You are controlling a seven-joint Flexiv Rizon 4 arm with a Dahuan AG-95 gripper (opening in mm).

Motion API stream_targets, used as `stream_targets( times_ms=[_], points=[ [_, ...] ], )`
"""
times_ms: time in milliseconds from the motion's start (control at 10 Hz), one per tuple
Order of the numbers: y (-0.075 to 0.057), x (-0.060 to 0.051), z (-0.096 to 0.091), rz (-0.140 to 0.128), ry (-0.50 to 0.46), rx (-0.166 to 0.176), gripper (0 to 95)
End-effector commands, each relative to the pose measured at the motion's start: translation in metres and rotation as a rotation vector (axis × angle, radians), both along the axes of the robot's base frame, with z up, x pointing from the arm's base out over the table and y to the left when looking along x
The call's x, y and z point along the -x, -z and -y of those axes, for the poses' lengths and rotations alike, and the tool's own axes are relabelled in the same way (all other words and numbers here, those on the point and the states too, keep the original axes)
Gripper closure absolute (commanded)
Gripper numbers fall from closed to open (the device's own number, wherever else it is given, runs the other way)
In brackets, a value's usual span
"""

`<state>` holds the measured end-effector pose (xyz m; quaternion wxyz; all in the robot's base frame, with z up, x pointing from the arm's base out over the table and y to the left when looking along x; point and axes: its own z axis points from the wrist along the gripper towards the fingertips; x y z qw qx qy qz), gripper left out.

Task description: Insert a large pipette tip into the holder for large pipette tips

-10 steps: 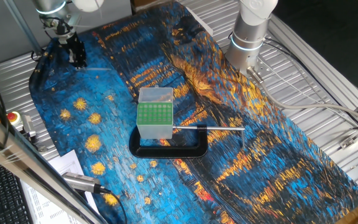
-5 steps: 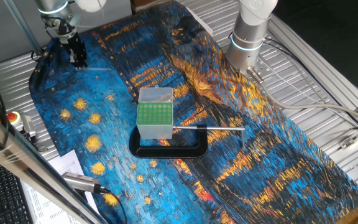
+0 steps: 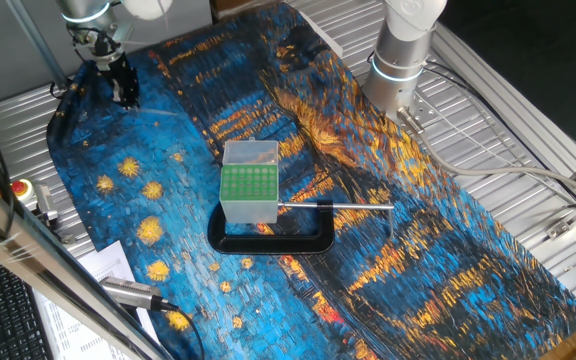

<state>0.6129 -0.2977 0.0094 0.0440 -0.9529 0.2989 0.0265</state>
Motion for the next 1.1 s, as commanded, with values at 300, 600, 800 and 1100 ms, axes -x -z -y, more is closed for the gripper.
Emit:
stream_targets(
  times_ms=[300, 600, 800, 1100],
  points=[
    [-0.017, -0.003, -0.002, -0.019, 0.072, 0.006, 95.0],
    [-0.059, -0.001, -0.015, -0.027, 0.188, 0.078, 95.0],
    [-0.078, 0.003, -0.029, -0.02, 0.26, 0.117, 95.0],
    [-0.12, 0.02, -0.055, -0.02, 0.384, 0.153, 95.0]
  ],
)
